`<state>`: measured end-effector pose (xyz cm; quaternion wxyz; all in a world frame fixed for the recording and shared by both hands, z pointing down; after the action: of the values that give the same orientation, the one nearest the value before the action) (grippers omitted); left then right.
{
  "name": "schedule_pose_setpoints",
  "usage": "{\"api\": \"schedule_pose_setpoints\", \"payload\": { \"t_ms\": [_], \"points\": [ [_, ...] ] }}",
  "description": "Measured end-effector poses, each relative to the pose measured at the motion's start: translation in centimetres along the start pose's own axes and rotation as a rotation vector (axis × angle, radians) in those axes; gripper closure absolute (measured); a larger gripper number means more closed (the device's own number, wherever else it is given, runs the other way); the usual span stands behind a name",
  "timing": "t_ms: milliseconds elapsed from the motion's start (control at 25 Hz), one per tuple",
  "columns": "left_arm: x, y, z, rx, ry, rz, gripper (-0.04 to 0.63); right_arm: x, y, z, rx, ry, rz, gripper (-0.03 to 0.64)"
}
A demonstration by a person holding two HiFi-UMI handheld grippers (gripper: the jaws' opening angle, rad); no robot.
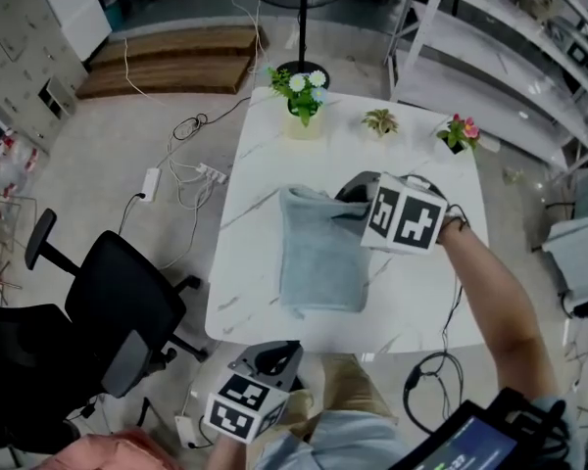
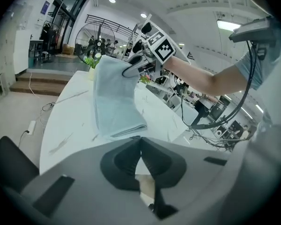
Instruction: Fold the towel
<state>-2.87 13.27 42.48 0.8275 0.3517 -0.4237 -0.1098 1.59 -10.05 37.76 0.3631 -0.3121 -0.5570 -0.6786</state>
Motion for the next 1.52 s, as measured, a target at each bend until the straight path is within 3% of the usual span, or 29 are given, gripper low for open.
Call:
{"api": "schedule_pose_setpoints", "payload": {
  "t_ms": [400,880,1520],
  "points": [
    [-2.8,3.1,-1.6,0.049,0.022,0.005,0.588,-0.8,-1.4,6.5,-0.078,0.123,-0.072,0.523],
    [-3.1,3.8,-2.3,0.083,0.044,0.008,0.588,-1.2,-1.4,10.0,-0.13,0.21,-0.114,0.523],
    [-3.0,5.0,-1.7,0.075,0.036,0.021,0.588,1.2,0.5,14.3,-0.166,0.214,-0.117,0.522]
  ]
}}
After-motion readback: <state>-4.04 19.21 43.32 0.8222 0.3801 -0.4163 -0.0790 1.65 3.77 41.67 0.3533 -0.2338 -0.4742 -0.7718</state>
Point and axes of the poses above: the fingertips, and each gripper's own axes: x forward along the fingers, z to its left, y out of its underside, the point moved 2 cm from there along -x, backward along the fingers, and after that the axes turned 1 degree about -z, right-handed, at the moved point
